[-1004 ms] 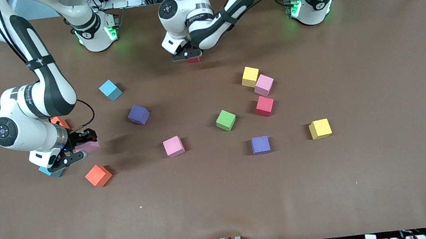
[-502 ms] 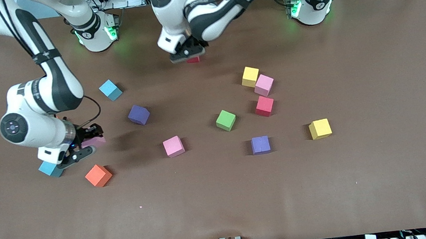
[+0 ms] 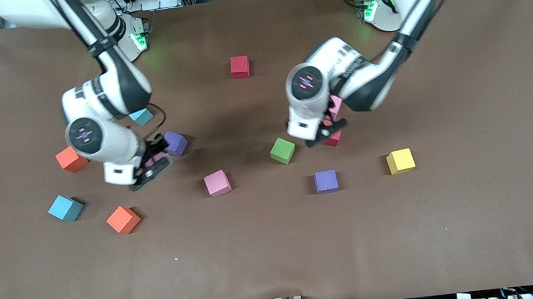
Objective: Form number 2 with 11 blocks
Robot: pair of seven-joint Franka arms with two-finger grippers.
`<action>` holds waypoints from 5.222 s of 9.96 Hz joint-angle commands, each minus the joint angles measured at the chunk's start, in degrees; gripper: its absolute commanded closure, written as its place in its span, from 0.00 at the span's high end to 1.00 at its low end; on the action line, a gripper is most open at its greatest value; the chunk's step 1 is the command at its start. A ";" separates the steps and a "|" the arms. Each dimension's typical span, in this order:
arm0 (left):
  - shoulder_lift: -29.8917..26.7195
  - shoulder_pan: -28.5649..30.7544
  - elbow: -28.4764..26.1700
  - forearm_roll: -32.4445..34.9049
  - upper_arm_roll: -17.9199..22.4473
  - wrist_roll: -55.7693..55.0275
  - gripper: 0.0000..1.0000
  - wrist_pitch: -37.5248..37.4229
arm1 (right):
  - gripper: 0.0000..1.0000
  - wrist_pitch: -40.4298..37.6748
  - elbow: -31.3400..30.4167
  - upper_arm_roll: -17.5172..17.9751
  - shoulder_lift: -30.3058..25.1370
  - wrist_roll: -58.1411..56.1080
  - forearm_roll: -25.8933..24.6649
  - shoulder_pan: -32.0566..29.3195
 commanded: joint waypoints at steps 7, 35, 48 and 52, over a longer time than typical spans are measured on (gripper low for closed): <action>-3.49 6.20 -12.23 7.68 -1.91 18.07 1.00 13.93 | 0.66 11.56 -23.08 0.61 -14.35 1.21 0.67 24.86; 3.63 12.52 -16.21 13.35 -3.84 25.74 0.22 21.42 | 0.61 18.85 -31.54 0.53 -15.95 -30.72 12.22 36.22; -4.45 12.70 -12.43 5.01 -4.81 12.37 0.00 14.22 | 0.57 19.55 -28.64 0.44 -9.98 -33.77 14.91 35.25; -5.69 12.70 -12.61 4.56 -6.47 5.52 0.00 12.56 | 0.57 26.50 -28.55 0.44 -4.34 -34.12 14.74 35.78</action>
